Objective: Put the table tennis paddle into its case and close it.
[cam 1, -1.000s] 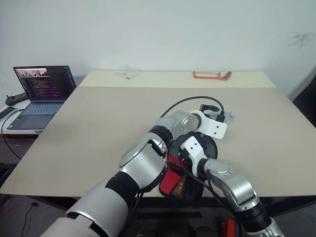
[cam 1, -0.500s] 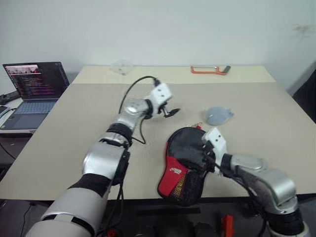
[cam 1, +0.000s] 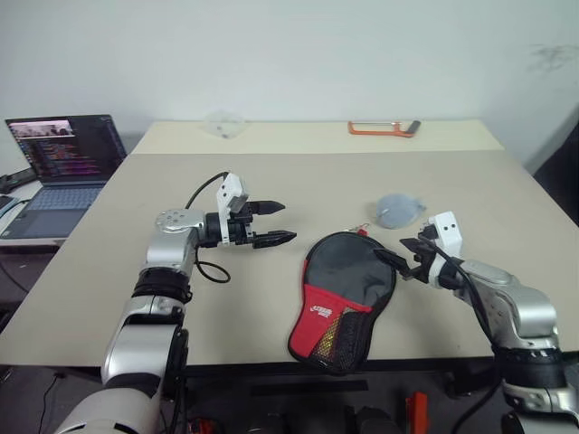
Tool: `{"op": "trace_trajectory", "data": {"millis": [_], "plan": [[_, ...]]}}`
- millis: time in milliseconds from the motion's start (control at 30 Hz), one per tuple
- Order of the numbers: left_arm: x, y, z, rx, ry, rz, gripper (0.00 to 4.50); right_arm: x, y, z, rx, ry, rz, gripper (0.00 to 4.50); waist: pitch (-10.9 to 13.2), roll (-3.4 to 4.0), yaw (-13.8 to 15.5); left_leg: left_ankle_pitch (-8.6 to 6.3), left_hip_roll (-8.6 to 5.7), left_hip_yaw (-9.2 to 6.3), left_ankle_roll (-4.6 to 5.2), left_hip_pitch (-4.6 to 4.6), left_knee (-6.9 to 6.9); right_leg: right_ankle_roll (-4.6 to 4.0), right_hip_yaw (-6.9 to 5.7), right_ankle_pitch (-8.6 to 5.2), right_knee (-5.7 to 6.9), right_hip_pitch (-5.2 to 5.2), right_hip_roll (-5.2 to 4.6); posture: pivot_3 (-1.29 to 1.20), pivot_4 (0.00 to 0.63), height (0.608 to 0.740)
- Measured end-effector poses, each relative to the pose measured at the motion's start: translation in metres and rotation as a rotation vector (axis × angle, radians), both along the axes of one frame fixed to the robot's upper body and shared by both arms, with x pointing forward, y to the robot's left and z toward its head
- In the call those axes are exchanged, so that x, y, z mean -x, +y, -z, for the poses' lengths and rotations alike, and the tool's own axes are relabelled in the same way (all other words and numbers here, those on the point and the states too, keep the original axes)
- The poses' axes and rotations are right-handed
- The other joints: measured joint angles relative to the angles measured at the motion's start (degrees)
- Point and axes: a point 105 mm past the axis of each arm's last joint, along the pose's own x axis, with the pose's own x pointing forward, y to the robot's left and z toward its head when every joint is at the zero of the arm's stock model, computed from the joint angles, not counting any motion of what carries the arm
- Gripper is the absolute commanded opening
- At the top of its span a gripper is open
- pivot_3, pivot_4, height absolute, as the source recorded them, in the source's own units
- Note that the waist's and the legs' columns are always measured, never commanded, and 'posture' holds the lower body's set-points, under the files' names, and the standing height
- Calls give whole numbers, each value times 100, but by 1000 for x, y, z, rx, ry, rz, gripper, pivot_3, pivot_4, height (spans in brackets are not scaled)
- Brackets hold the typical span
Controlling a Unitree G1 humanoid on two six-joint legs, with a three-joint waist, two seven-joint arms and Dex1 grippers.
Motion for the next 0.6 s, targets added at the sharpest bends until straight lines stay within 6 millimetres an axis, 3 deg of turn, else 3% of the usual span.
{"op": "trace_trajectory", "data": {"millis": [100,300,400,600], "plan": [[6,-1,3,-3,17,4,4479,-13,9,14,-39,31,-19,4500,2,3,-47,-6,7,5,11,18,-1,-5,6,3,8,6,7,0,150,740],[10,1,2,-26,15,-8,4479,-18,29,26,-20,49,-122,4500,2,4,-51,-2,5,6,4,17,2,-6,9,3,5,6,5,0,150,740],[12,0,5,-27,22,-13,4500,-22,31,28,23,32,-150,3858,1,3,-72,3,6,6,-4,18,2,-6,9,3,5,6,5,0,150,740],[18,-1,6,-44,13,0,4500,-28,35,29,51,21,-198,1843,1,4,-130,2,9,9,-3,21,0,-6,13,4,7,5,7,0,150,740]]}}
